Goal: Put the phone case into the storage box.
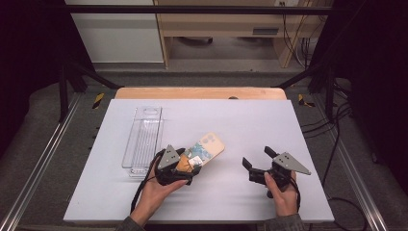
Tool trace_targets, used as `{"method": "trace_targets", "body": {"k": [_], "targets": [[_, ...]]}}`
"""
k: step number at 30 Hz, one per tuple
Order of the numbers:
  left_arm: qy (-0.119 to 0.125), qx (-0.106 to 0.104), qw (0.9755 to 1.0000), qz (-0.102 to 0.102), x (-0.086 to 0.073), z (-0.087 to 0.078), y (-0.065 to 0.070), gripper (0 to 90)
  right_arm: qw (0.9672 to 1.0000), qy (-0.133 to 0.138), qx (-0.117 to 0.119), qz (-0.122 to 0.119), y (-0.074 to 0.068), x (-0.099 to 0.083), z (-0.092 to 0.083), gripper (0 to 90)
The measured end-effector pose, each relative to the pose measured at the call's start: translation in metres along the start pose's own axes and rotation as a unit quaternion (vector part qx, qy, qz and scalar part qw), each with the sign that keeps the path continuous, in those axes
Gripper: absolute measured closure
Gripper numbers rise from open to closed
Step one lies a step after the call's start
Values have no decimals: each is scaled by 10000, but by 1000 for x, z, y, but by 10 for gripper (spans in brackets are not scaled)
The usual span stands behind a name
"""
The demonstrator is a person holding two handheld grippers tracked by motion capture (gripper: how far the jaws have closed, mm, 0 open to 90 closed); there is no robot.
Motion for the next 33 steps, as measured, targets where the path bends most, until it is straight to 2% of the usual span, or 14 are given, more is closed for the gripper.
{"method": "trace_targets", "body": {"k": [7, 8, 11, 13, 15, 22, 27, 29, 33], "targets": [[309, 149, 9994, -45, 12, -11, -7, 118, 9999, -93, 129, 56, -15, -2, 5, 34], [423, 191, 9989, -79, 16, -15, -9, 119, 9998, -133, 142, 82, -17, -4, 6, 33], [526, 235, 9983, -118, 20, -18, -12, 119, 9997, -175, 131, 98, -18, -4, 8, 33], [639, 282, 9974, -165, 24, -21, -14, 119, 9994, -349, 8, 77, -18, -6, 12, 36], [698, 309, 9970, -145, 25, -23, -14, 119, 9991, -412, 34, 96, -20, -5, 14, 36], [835, 362, 9958, -100, 30, -29, -16, 118, 9984, -529, 158, 103, -33, 5, 18, 34], [932, 432, 9946, -132, 32, -31, -19, 118, 9976, -525, 444, 109, -54, 23, 24, 38], [948, 448, 9944, -80, 33, -32, -18, 118, 9971, -540, 519, 124, -61, 27, 27, 39], [1006, 478, 9938, -3, 35, -32, -15, 118, 9966, -588, 567, 47, -70, 36, 30, 39]]}}
Point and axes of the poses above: each handheld gripper's, and its own axes: z roughly forward along the jaws, x roughly out of its top, y roughly to its right, the point moved 8 cm from there along z, roughly forward along the jaws, and after that the axes turned 1 degree about z, right-handed, at the moved point
